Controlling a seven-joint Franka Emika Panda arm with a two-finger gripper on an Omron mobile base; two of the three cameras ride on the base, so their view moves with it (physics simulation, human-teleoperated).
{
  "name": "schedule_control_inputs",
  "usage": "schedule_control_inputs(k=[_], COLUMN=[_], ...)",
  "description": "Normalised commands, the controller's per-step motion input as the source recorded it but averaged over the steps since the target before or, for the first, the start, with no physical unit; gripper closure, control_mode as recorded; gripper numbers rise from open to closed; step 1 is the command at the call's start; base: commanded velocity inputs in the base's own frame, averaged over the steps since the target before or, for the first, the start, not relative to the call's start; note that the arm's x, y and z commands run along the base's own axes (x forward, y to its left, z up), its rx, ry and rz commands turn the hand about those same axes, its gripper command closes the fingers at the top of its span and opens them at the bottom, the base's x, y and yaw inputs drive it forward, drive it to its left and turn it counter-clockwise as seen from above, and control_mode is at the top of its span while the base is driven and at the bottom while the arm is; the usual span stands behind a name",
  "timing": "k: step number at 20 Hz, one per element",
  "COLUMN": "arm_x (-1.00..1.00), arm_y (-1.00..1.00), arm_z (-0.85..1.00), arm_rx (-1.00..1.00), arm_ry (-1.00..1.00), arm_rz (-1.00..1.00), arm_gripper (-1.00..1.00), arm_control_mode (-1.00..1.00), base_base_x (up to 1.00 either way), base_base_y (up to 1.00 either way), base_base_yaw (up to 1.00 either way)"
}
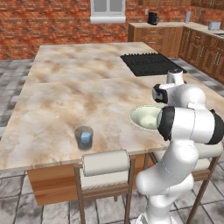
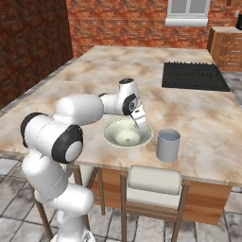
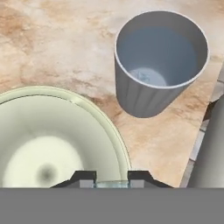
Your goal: There are four ice cubes in the ice bowl. Place two ice cubes in each glass of water.
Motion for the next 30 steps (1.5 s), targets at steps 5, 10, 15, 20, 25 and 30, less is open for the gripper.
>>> schedule_control_inputs(k=[5,10,15,20,25,30], arm_x=[-0.02,-0.21,-0.3,0.05,0.36,0.38], arm_y=[-0.79,-0.87,-0.77,-0.21,0.0,0.0], arm_z=[0.12,0.23,0.27,-0.17,-0.36,-0.26], arm_rx=[0.0,0.03,0.06,0.0,0.0,0.0], arm_ry=[-0.09,-0.13,-0.14,0.0,0.03,0.02], arm_rz=[-0.1,-0.06,-0.06,-0.02,0.0,0.0], arm_gripper=[1.0,1.0,1.0,1.0,1.0,1.0], arm_control_mode=[-1.0,-1.0,-1.0,-1.0,-1.0,-1.0], base_base_x=[0.0,0.0,0.0,0.0,0.0,0.0], base_base_y=[0.0,0.0,0.0,0.0,0.0,0.0], base_base_yaw=[0.0,0.0,0.0,0.0,0.0,0.0])
